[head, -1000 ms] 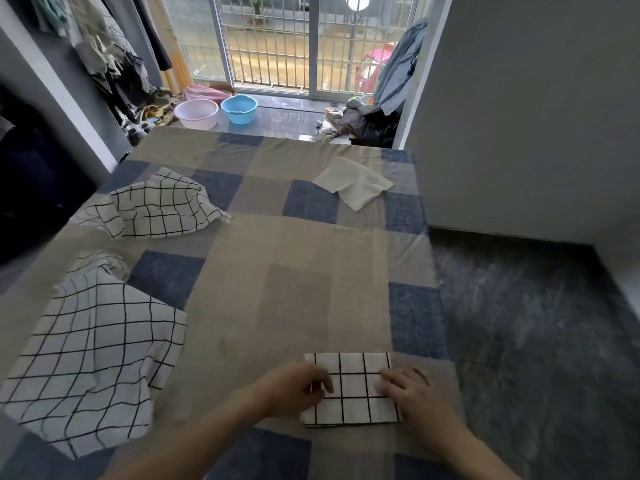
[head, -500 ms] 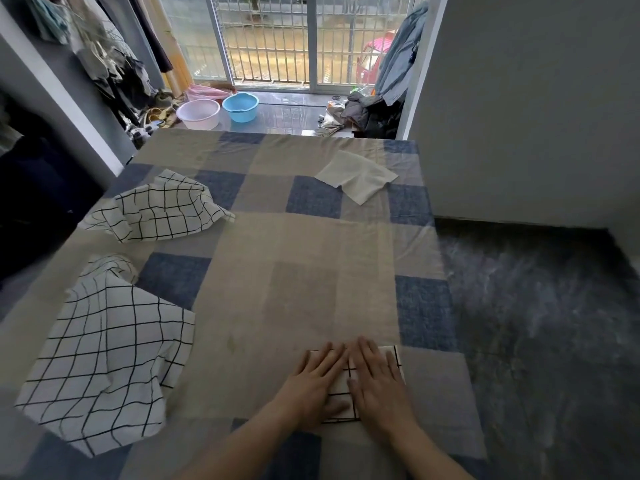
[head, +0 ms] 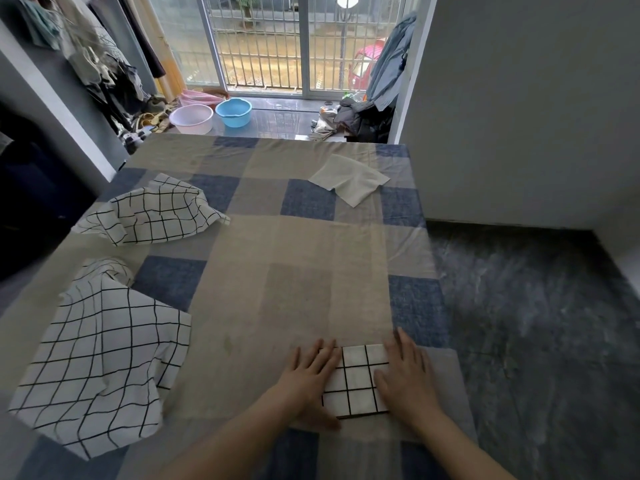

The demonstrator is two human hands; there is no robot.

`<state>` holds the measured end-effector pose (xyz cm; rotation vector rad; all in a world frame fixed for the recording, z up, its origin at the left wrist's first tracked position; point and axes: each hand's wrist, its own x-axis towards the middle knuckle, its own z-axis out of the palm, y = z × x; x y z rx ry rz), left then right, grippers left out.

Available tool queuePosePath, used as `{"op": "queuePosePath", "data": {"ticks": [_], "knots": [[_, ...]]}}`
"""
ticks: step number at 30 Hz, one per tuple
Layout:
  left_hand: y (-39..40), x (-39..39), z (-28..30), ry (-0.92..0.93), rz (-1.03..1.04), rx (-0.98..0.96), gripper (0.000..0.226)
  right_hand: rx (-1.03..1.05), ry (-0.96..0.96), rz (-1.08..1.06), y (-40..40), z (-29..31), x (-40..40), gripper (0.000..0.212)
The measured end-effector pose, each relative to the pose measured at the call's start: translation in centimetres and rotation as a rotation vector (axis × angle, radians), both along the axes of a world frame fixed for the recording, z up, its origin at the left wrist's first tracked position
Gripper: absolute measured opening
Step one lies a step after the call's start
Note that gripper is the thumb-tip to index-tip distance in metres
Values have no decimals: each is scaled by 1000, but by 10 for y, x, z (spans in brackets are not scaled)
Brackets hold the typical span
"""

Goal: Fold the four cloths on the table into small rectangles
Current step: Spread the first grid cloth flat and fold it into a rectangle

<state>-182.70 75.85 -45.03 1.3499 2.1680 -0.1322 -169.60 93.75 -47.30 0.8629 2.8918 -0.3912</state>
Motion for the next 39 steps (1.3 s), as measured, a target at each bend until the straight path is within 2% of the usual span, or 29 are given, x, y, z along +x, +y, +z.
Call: {"op": "queuePosePath", "data": {"ticks": [2,5,6,7,11,17,19,22,25,27,29,31,33,35,39], "knots": [[6,3,9,71,-16,9,113,5,97,1,-2,12,-11,69],[13,16,12,168,58,194,83,-10,253,123,-14,22,-25,58],[12,21,7,111,99,205,80,-33,243,164,-20,21,-28,57],[10,26,-1,65,109,199,80,-56,198,192,-25,18,-29,57],[-12,28,-30,84,42,197,73,-89,-42,172,-32,-4,-4,60],[-13,17,-18,48,39,112,88,-19,-15,55,-8,0,9,59],[-8,17,-18,75,38,129,88,-94,-27,20,1,16,-4,49],[0,17,-9,-18,92,97,91,-230,-92,-20,15,44,-30,23],[5,17,2,-67,172,179,97,-480,-63,-35,23,58,-44,21],[13,14,11,-127,300,269,92,-585,-27,4,22,70,-46,25],[21,6,24,-157,389,347,69,-650,20,64,22,82,-47,29],[26,-7,34,-185,369,396,37,-687,77,111,24,91,-47,30],[26,-19,41,-351,387,408,19,-777,145,91,27,99,-47,31],[24,-26,44,-530,456,429,12,-879,166,46,30,103,-45,33],[18,-27,49,-823,771,557,13,-972,-124,-18,40,105,-36,20]]}}
